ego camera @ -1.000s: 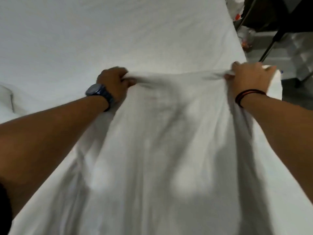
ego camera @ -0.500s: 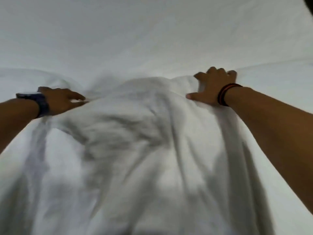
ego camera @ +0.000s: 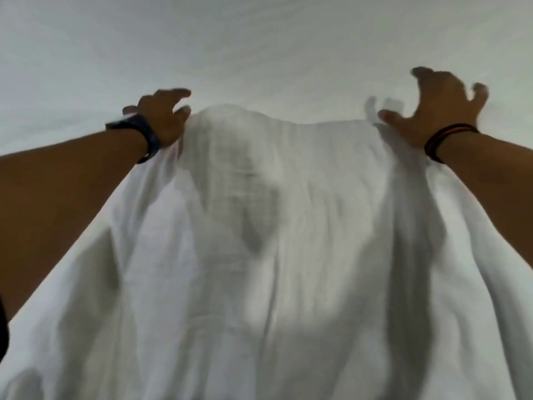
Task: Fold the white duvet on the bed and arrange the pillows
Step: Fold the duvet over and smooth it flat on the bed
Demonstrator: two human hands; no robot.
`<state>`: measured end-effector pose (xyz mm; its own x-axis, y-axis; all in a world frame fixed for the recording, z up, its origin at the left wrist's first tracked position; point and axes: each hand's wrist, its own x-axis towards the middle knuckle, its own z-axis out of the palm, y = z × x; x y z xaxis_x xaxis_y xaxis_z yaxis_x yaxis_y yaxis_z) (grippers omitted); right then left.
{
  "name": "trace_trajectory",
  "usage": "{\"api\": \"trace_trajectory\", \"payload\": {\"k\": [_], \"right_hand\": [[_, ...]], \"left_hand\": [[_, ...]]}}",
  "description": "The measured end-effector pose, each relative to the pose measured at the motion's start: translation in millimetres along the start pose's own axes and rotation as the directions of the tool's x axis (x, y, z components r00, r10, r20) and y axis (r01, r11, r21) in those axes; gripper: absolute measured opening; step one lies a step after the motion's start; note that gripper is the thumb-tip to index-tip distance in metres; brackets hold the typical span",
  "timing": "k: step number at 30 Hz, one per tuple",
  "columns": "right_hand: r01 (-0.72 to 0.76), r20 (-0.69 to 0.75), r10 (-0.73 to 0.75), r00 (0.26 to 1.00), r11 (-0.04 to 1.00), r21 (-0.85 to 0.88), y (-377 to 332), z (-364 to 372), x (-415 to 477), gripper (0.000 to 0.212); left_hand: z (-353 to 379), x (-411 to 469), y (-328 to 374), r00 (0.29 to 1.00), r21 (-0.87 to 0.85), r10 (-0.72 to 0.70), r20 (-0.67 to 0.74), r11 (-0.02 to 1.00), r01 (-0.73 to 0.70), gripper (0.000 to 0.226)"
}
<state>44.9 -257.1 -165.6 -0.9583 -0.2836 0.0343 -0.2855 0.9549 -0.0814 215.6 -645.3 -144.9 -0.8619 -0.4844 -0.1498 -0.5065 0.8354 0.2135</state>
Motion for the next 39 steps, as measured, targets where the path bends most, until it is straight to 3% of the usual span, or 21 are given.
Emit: {"api": "trace_trajectory", "payload": {"k": [2,4,6,8,9,11,12,14,15,16,18,20,22,23,27,31,35,37,39], "right_hand": [[0.025,0.257,-0.049,0.965,0.995,0.093,-27.9,11.0,-1.9,0.102],[0.055,0.414,-0.052,0.909,0.998,0.004,-45.0,26.2,-8.0,0.095],[0.086,0.403,-0.038,0.915,0.991,-0.101,-50.1,37.8,-8.8,0.071],[0.055,0.393,-0.015,0.919,0.994,-0.091,-56.0,38.2,-6.8,0.057],[0.04,0.338,-0.004,0.941,0.994,-0.1,-56.2,34.2,-5.0,0.052],[-0.055,0.057,0.064,0.996,0.987,-0.153,-63.5,29.4,-4.5,0.045],[-0.131,-0.079,0.122,0.989,0.984,-0.122,-67.0,26.2,-6.5,0.047],[-0.218,-0.181,0.217,0.959,0.976,0.014,-83.5,26.2,-16.6,0.065],[-0.216,-0.205,0.225,0.953,0.974,0.066,-96.3,25.8,-20.2,0.072],[-0.192,-0.223,0.208,0.953,0.977,0.089,-112.9,24.7,-22.5,0.077],[-0.087,-0.182,0.102,0.978,0.992,0.087,-162.8,27.4,-24.8,0.086],[0.02,0.038,-0.028,0.999,0.984,0.178,-211.5,33.8,-28.2,0.091],[0.04,0.281,-0.086,0.956,0.986,0.165,-241.6,51.7,-39.1,0.093],[0.034,0.326,-0.07,0.943,0.993,0.115,-249.4,64.0,-47.8,0.092],[-0.028,0.234,0.012,0.972,0.997,0.068,-258.2,89.2,-89.1,0.082],[-0.062,0.231,0.039,0.972,0.994,0.094,-262.5,88.3,-110.2,0.077],[-0.06,0.215,0.031,0.976,0.99,0.129,-268.1,84.9,-136.6,0.078],[-0.059,0.222,0.023,0.975,0.986,0.158,-267.8,80.3,-153.4,0.081],[-0.018,0.218,-0.022,0.976,0.984,0.18,-267.0,73.3,-179.3,0.085]], "left_hand": [[9.2,-7.2,-31.0,0.978,0.288,-0.094,0.188,0.957,0.037,0.068],[21.5,-16.2,-50.6,0.955,0.385,-0.168,0.243,0.921,0.064,0.078],[35.7,-15.6,-58.9,0.972,0.351,-0.156,0.178,0.932,0.086,0.069],[38.9,-8.3,-58.8,0.989,0.239,-0.089,0.115,0.969,0.059,0.048],[37.1,-5.2,-53.6,0.997,0.182,-0.037,0.069,0.983,0.024,0.04],[24.6,0.2,-54.2,0.994,-0.055,-0.031,-0.102,0.998,0.025,0.031],[17.1,4.2,-57.8,0.974,-0.2,-0.075,-0.214,0.979,0.032,0.025],[4.7,11.5,-78.6,0.927,-0.387,-0.132,-0.352,0.922,-0.016,0.009],[1.8,12.8,-91.8,0.924,-0.435,-0.131,-0.358,0.899,-0.041,0.004],[0.9,12.4,-105.2,0.937,-0.454,-0.126,-0.325,0.89,-0.038,0.015],[0.1,8.1,-148.1,0.969,-0.34,-0.183,-0.168,0.933,0.117,0.076],[4.7,-2.1,-190.9,0.975,-0.068,-0.22,-0.012,0.973,0.218,0.112],[13.2,-11.0,-221.6,0.985,0.051,-0.156,0.073,0.987,0.153,0.112],[17.2,-13.8,-229.2,0.992,0.056,-0.106,0.074,0.993,0.102,0.107],[32.1,-25.2,-239.2,1.0,0.078,0.026,0.002,0.997,-0.026,0.099],[40.9,-60.7,-247.7,0.996,0.014,0.085,-0.042,0.996,-0.084,0.088],[39.8,-124.3,-258.1,0.993,-0.045,0.12,0.003,0.992,-0.119,0.09],[39.7,-161.8,-261.4,0.993,-0.15,0.116,0.017,0.982,-0.112,0.088],[35.4,-203.7,-264.2,0.997,-0.407,0.073,-0.005,0.911,-0.069,0.078]]}}
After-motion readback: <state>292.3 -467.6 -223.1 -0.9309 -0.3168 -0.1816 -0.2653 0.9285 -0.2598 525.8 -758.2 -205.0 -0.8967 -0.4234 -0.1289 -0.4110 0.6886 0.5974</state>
